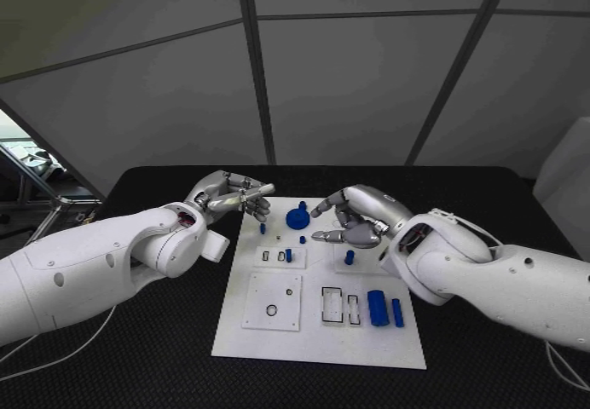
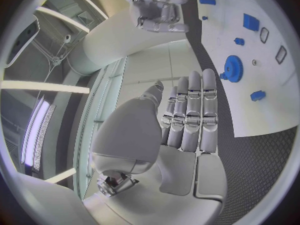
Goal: Assemble the parts on the task board
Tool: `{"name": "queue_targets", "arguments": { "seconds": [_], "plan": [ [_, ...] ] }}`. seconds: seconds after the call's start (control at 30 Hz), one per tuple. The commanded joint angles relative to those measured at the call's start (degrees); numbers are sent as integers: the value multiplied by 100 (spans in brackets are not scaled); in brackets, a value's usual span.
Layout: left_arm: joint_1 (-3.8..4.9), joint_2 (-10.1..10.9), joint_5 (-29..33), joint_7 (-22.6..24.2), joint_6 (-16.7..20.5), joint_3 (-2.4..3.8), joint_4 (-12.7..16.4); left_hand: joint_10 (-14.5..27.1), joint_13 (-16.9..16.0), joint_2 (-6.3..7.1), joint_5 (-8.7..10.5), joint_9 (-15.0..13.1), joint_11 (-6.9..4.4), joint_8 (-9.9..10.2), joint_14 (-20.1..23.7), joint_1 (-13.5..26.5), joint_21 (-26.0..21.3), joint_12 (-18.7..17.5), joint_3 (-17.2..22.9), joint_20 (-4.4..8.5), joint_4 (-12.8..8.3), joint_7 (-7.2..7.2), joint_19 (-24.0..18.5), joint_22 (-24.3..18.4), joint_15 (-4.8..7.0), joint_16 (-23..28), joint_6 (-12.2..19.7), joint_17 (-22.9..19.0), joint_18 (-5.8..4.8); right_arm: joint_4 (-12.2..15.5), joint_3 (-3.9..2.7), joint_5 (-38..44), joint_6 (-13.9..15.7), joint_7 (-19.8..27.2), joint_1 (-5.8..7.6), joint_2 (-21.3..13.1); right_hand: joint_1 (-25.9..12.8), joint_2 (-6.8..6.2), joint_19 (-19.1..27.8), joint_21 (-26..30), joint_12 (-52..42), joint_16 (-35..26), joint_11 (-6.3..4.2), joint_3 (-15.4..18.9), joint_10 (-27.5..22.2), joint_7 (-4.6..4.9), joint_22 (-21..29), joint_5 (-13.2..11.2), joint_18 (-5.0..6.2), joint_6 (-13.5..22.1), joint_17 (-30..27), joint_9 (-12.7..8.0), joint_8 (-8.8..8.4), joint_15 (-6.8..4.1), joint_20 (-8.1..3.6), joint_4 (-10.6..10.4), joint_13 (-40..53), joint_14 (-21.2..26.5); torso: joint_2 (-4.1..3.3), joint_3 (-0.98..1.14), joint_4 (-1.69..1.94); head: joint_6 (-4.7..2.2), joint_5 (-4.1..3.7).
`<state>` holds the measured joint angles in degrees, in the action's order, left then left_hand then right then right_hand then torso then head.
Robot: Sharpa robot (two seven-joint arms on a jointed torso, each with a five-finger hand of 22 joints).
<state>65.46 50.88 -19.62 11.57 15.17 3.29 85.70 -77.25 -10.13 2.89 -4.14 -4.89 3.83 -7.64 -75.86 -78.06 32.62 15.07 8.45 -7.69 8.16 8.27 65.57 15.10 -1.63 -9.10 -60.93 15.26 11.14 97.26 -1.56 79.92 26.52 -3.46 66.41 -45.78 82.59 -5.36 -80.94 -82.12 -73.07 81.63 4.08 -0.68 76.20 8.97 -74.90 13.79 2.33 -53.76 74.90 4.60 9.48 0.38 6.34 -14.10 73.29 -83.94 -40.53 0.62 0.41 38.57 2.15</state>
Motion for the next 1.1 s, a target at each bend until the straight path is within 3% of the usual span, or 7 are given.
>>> {"name": "queue_targets", "arguments": {
  "seconds": [0.03,0.1,0.27,0.4,0.47,0.57,1.1],
  "plan": [
    [64,-19,-1734,-1127,-737,7,-58,-130,-476,66,28,-56,-75,-90,-38,188,422,543,-109,81,135,-72,182,283,60,14,-94,148,-92,35,-21,-1269,-73,721,142,-163,-16,76,83,84,91,-79,3,15,-69,2,-410,-75,82,11,98,-28,-12,-50,-3,32,-90,-242,112,50,-63,29,55],
    [100,-47,-2152,-1367,-868,7,-94,59,-987,79,18,-114,-88,-158,-104,240,775,1063,-226,126,218,-129,141,557,93,8,-85,318,-100,-12,-28,-1553,-47,804,215,-224,-19,100,174,186,238,-191,-1,27,-175,-3,-295,-12,113,6,-43,-38,-10,-56,-9,49,-234,-209,146,71,-84,59,79],
    [217,-191,-3116,-2124,-1302,-3,-168,174,-2880,-32,7,-428,-224,-536,-479,492,2834,2996,-597,220,584,-252,751,3045,233,-139,-228,846,-383,-267,-39,-2396,-84,1009,371,-356,84,224,1196,1397,2587,-1728,-98,-56,-1394,-92,1011,314,439,-260,-1768,-41,71,-152,-97,82,-2388,286,209,95,-80,119,112],
    [351,-345,-3531,-2739,-1658,-102,-214,6,-4743,-147,-2,-948,-287,-1042,-593,526,4139,4762,-930,294,775,-345,1269,4805,303,-115,-139,1226,-619,-446,-41,-2688,-100,1074,425,-401,163,189,1631,2259,3522,-2817,-139,-141,-1229,-119,1840,298,587,-396,-2731,-65,13,-180,-128,63,-3246,413,238,100,-67,175,112],
    [422,-437,-3676,-3038,-1825,-172,-233,-74,-5214,-181,25,-1272,-280,-1321,-594,617,4475,5190,-1107,299,793,-361,1419,5312,311,-65,-34,1363,-690,-518,-42,-2764,-89,1088,442,-408,170,163,1741,2576,3692,-3143,-139,-155,-1159,-119,2131,298,637,-422,-2968,-70,-25,-179,-127,52,-3420,405,246,108,-64,182,117],
    [501,-566,-3844,-3285,-1949,-265,-267,-128,-5523,-255,32,-1560,-288,-1546,-599,687,4727,5456,-1250,294,822,-360,1558,5713,305,-13,104,1482,-756,-570,-42,-2776,-74,1072,454,-418,226,165,1759,2751,3793,-3333,-153,-203,-1135,-136,2283,424,656,-484,-3077,-63,-25,-187,-132,71,-3527,379,247,109,-60,180,127],
    [764,-1189,-4168,-3920,-2199,-597,-552,-42,-5582,-336,43,-1956,-266,-1784,-599,879,4726,5479,-1612,274,843,-331,1499,5734,280,103,370,1673,-742,-563,-41,-2576,60,892,468,-462,263,85,1757,3057,3900,-3608,-131,-296,-1125,-109,2535,843,687,-435,-3162,-72,-106,-181,-139,68,-3673,302,222,92,-71,227,163]
  ]
}}
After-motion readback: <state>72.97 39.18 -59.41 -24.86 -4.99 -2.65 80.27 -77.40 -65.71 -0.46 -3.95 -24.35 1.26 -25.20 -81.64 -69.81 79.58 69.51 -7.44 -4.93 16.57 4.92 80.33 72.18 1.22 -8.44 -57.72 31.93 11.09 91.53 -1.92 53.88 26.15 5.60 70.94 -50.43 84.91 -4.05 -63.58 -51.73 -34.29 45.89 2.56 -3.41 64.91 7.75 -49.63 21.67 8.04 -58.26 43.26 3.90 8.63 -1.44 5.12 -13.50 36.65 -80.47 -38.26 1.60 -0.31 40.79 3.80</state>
